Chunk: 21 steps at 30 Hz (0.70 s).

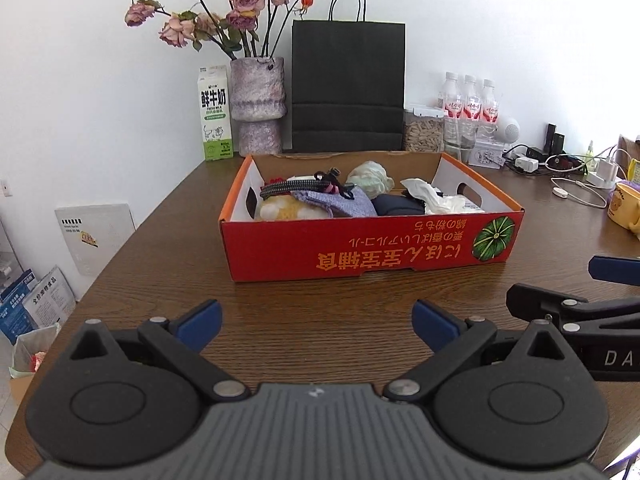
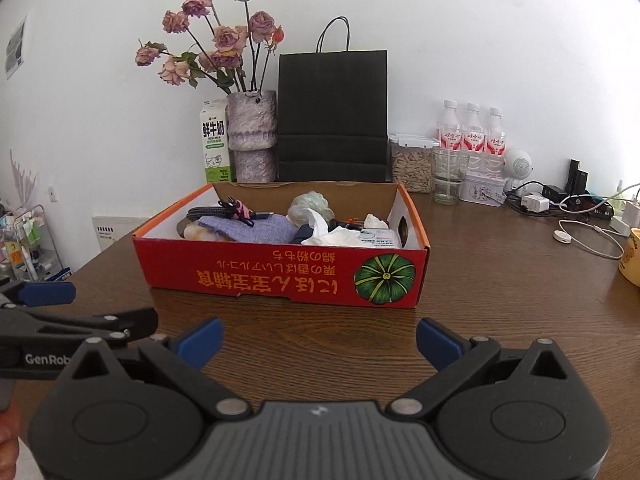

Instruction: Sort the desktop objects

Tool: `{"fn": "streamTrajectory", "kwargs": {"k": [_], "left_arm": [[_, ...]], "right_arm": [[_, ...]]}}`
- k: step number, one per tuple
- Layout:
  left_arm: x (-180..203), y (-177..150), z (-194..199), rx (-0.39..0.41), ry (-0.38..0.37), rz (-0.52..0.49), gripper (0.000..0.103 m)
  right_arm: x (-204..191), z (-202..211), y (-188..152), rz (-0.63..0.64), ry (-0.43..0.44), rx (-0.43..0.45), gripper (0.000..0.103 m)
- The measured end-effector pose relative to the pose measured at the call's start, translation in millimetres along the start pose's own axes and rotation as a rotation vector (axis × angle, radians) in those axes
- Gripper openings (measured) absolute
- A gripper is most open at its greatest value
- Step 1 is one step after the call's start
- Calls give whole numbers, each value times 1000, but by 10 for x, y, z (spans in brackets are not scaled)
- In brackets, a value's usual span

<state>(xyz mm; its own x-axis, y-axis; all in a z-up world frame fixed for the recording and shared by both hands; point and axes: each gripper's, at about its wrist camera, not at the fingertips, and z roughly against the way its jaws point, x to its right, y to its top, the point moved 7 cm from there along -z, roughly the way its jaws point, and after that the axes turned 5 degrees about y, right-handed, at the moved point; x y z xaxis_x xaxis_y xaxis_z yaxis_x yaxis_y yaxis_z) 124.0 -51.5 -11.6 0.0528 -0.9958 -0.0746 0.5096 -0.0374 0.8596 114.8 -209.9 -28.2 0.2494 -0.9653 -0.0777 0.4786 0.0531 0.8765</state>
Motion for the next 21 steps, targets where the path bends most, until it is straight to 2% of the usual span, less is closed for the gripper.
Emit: {"fn": "streamTrajectory", "kwargs": {"k": [6, 21], "left_arm": [[-1, -7, 212, 15, 47, -18, 103], [-29, -86, 193, -14, 49, -10, 103]], "right_arm": [[-44, 175, -6, -10, 4, -8, 103], [-62, 162, -78, -12, 4, -40, 103]]}}
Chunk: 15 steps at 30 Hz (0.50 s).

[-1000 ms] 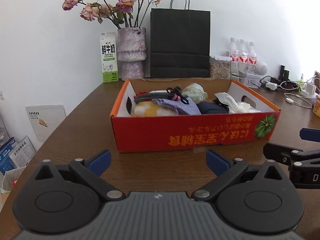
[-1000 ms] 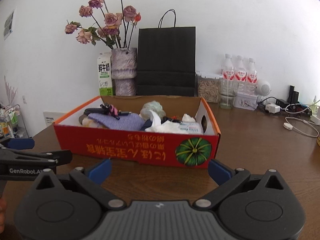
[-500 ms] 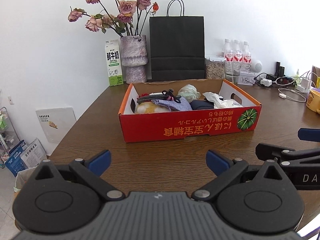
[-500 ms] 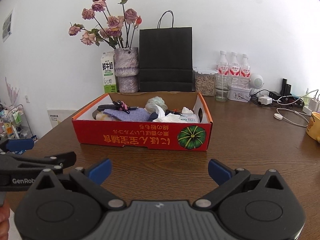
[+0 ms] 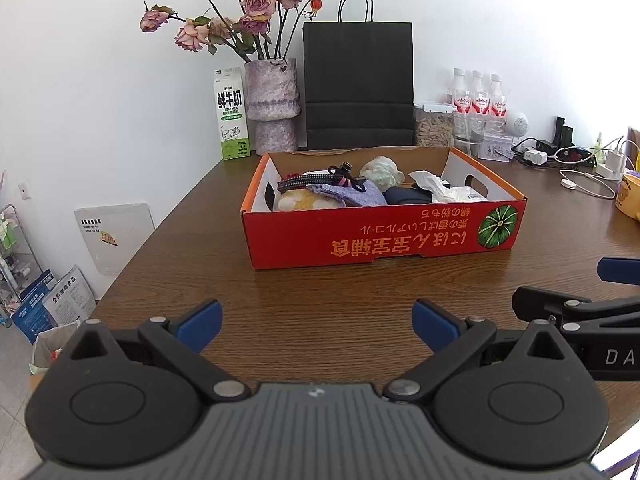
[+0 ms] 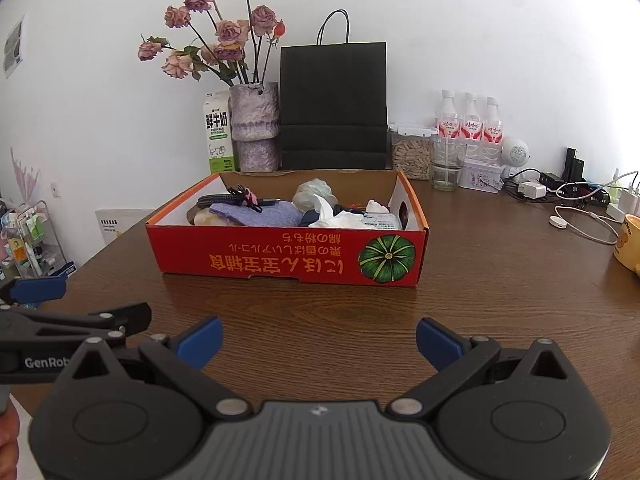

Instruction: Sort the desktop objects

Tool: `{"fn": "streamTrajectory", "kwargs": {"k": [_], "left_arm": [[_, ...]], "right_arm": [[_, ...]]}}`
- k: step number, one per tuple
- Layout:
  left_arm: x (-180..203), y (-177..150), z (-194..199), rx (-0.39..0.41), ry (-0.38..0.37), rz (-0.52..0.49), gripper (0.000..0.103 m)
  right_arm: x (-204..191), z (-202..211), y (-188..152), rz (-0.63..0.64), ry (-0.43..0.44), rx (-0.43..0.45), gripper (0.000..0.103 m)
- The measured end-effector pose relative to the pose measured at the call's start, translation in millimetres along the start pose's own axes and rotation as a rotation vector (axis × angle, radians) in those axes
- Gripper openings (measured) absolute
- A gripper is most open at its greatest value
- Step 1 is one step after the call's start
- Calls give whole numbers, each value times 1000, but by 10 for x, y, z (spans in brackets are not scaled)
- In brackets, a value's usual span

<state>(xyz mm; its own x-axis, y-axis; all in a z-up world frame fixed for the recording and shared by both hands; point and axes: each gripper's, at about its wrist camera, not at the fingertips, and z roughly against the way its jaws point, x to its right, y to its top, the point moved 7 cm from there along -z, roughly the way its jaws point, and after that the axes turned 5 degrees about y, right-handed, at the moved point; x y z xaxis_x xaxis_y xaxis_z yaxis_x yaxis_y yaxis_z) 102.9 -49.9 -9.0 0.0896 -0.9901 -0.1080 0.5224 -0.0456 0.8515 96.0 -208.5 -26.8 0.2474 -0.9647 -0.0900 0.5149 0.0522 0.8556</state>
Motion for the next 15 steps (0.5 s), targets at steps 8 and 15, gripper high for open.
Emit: {"fn": "streamTrajectory", "kwargs": {"k": [8, 15], "left_arm": [[-9, -11, -22, -6, 0, 10, 103], [-15, -15, -26, 2, -12, 17, 103]], "right_arm": [[-13, -20, -13, 7, 5, -7, 103], [-11, -23, -11, 7, 5, -4, 103]]}}
